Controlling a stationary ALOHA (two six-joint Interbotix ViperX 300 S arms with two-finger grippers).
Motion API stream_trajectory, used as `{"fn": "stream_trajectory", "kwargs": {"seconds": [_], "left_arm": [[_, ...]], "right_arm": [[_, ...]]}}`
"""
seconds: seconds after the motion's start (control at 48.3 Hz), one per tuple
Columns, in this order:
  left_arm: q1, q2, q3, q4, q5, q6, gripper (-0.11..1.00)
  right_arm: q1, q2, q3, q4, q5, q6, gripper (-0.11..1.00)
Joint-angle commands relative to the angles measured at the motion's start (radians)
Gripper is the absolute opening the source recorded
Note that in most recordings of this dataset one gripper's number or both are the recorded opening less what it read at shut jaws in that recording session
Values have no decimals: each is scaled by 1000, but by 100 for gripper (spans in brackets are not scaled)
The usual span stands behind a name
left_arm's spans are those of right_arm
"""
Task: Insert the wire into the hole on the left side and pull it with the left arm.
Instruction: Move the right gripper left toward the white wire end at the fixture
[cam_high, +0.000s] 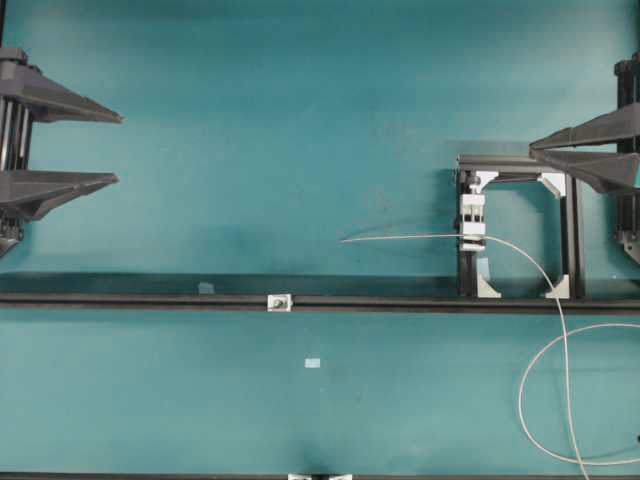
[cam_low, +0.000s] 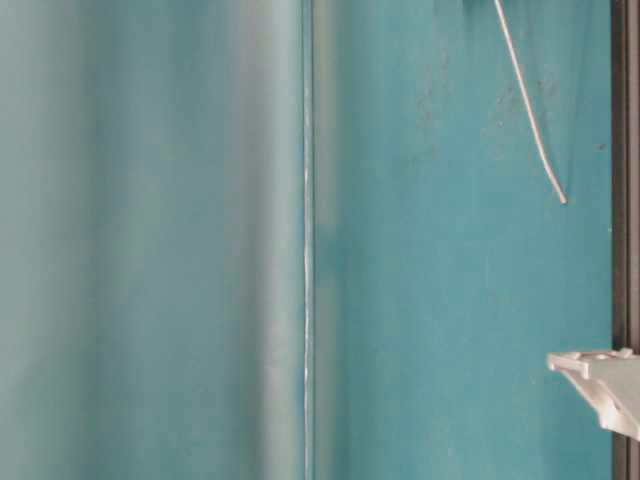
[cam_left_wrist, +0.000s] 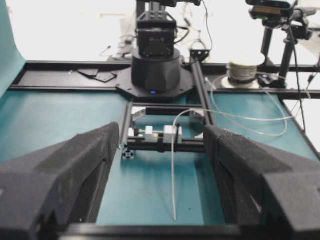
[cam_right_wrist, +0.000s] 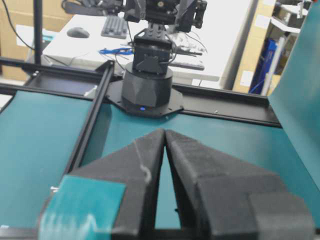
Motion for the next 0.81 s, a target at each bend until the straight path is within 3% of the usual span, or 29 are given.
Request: {"fn": "stream_trajectory", "kwargs": {"seconds": [0.0, 0.166, 0.331, 0.518, 0.704, 0.787], "left_arm": [[0, -5, 35, -38, -11, -12, 24], [-2, -38, 100, -38, -12, -23, -1], [-2, -54, 114, -38, -12, -28, -10], [9, -12, 117, -38, -14, -26, -2], [37, 25, 141, -38, -63, -21, 21], [46, 32, 153, -38, -92, -20, 26]], "right_arm": [[2, 5, 8, 0, -5, 5, 24], [-2, -20, 77, 0, -25, 5, 2], [-2, -38, 110, 0, -25, 8, 2], [-2, -3, 135, 0, -28, 34, 2], [-2, 55, 133, 0, -23, 118, 2], [-2, 72, 132, 0, -23, 150, 2]]}}
